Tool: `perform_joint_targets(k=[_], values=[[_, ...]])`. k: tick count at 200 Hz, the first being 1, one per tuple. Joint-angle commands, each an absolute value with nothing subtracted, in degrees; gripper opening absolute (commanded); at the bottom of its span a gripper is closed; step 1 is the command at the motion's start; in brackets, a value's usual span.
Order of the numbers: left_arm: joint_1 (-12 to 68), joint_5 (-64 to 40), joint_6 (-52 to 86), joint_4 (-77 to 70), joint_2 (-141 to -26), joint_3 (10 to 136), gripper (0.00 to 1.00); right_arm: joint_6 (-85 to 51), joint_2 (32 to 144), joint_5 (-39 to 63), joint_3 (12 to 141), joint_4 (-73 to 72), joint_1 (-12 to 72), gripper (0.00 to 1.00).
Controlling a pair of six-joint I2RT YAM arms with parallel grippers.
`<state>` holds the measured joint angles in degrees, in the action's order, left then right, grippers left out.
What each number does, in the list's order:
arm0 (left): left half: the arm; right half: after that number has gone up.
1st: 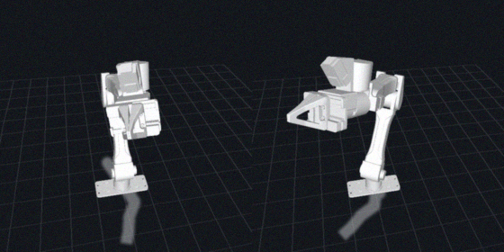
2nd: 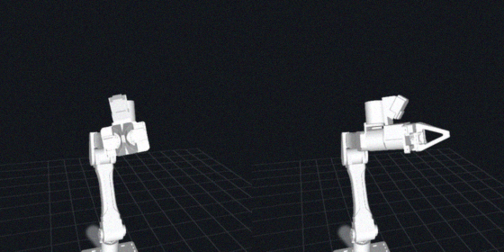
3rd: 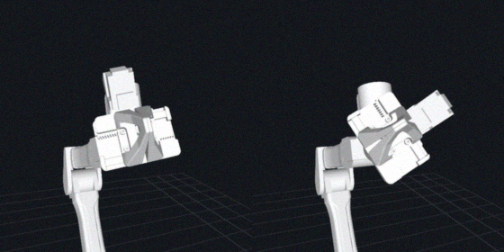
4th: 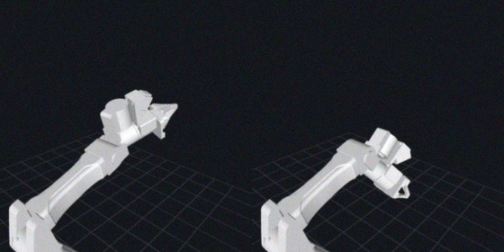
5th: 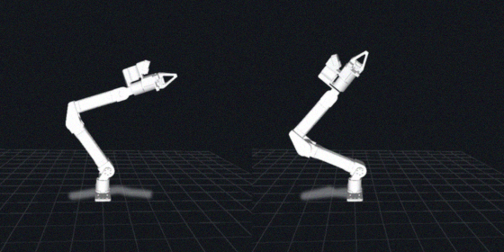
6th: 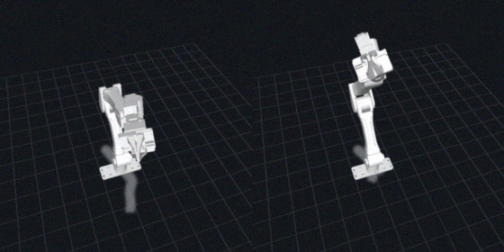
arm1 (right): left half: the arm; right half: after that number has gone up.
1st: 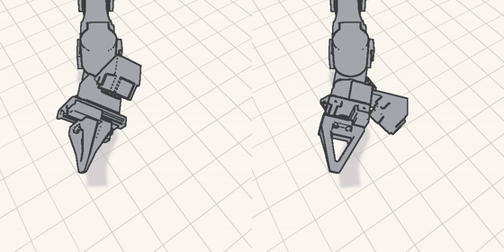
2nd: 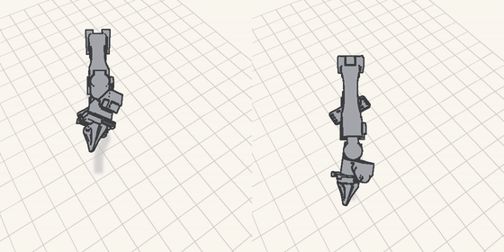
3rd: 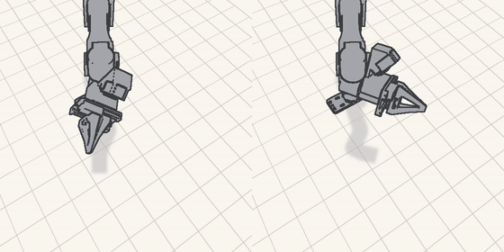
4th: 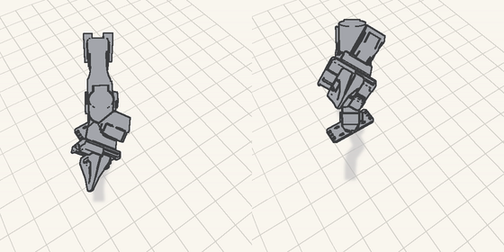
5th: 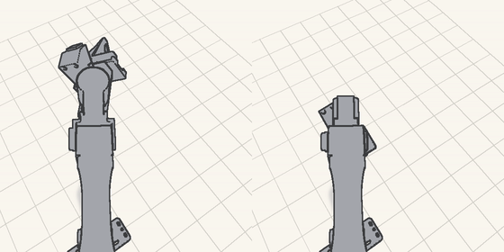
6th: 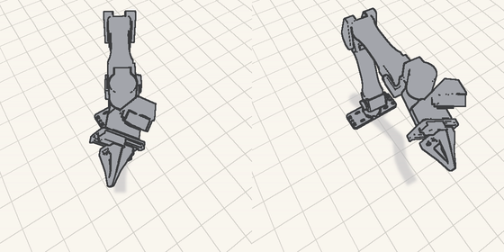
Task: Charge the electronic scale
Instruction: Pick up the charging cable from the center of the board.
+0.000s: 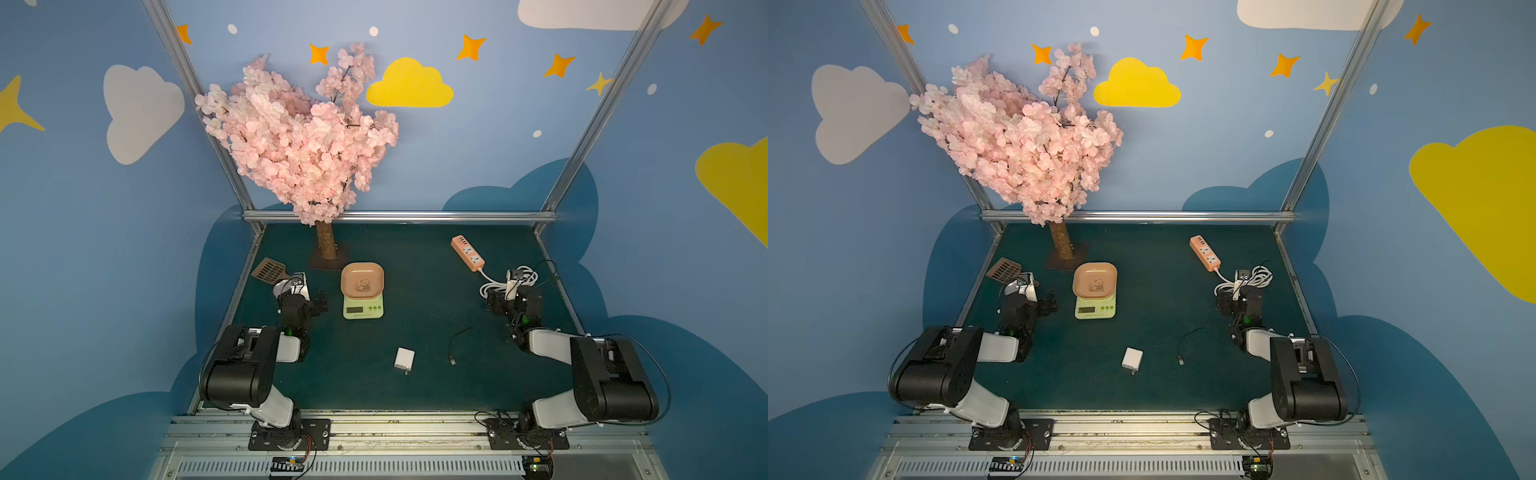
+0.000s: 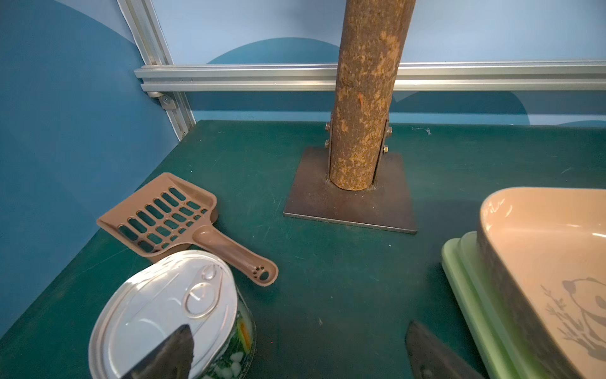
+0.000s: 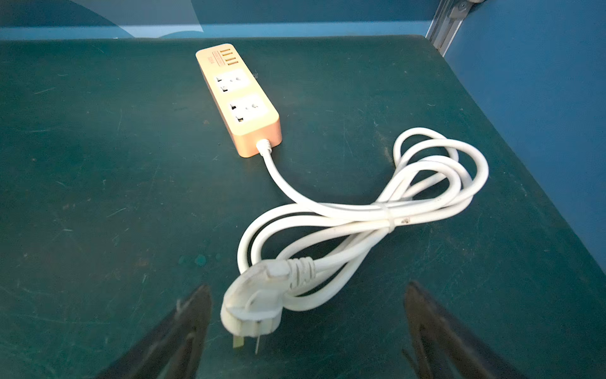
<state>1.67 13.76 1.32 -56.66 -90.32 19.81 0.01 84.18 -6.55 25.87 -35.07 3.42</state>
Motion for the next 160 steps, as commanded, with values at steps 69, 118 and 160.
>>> perform_joint_targets(k=[69,118,160], values=[[2.0,14.2,1.2,-57.0,-90.8,20.0,1.0,0.2,84.2,-6.6,26.6,-34.2,3.3,0.92],[1.7,14.1,1.4,-57.0,-90.8,20.0,1.0,0.1,84.2,-6.5,26.6,-34.3,3.3,0.92],[1.7,16.5,2.4,-60.8,-90.2,17.7,1.0,0.0,83.9,-6.0,26.4,-34.6,3.1,0.92]])
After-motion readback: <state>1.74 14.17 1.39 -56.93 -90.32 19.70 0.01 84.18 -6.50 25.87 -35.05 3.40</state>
